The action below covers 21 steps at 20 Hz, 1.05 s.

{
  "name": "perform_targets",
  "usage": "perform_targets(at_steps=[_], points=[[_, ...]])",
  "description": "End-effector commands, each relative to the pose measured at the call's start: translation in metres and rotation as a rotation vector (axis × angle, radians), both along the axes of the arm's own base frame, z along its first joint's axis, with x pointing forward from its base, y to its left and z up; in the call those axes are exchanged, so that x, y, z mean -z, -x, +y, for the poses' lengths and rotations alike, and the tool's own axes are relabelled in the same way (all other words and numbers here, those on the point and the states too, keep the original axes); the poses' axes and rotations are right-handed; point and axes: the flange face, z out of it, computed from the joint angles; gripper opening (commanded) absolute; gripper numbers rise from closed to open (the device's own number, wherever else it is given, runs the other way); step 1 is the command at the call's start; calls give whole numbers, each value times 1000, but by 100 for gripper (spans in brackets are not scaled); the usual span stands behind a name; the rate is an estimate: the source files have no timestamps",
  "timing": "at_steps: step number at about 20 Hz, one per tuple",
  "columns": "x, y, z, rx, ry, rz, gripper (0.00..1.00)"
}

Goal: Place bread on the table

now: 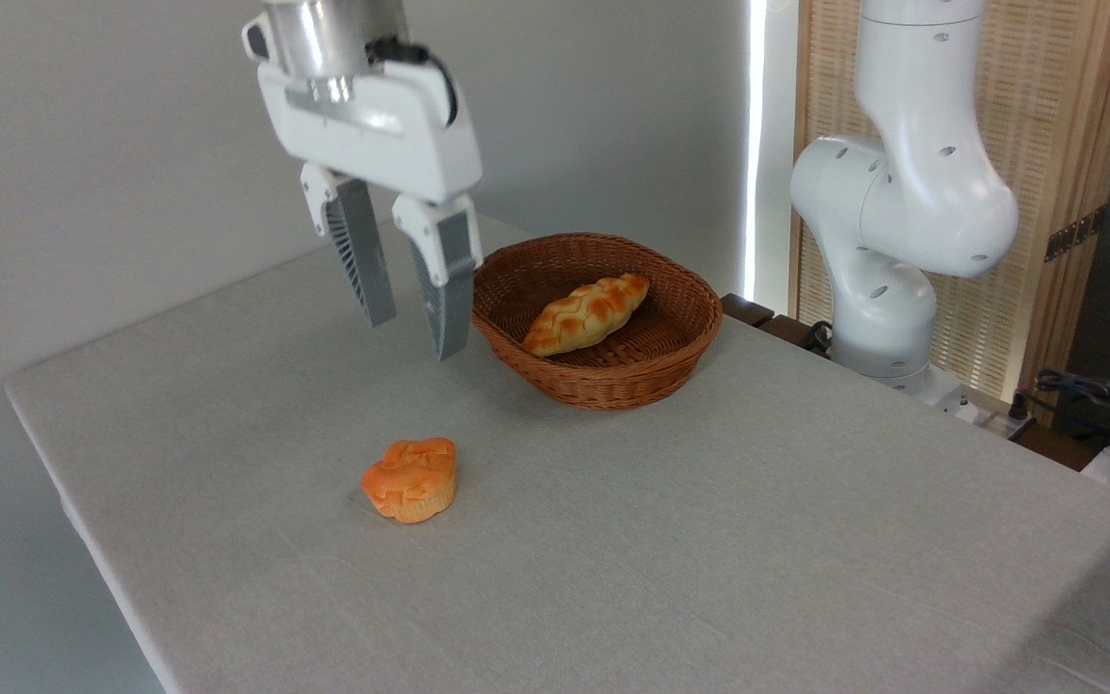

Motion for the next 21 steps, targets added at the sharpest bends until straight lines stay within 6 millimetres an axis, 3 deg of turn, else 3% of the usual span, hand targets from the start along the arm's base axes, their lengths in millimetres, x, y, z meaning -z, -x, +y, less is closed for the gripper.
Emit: perform_targets(at_steps=[1, 21], points=[[-8, 4, 9, -17, 6, 14, 100], [3, -2, 16, 25, -53, 32, 100]])
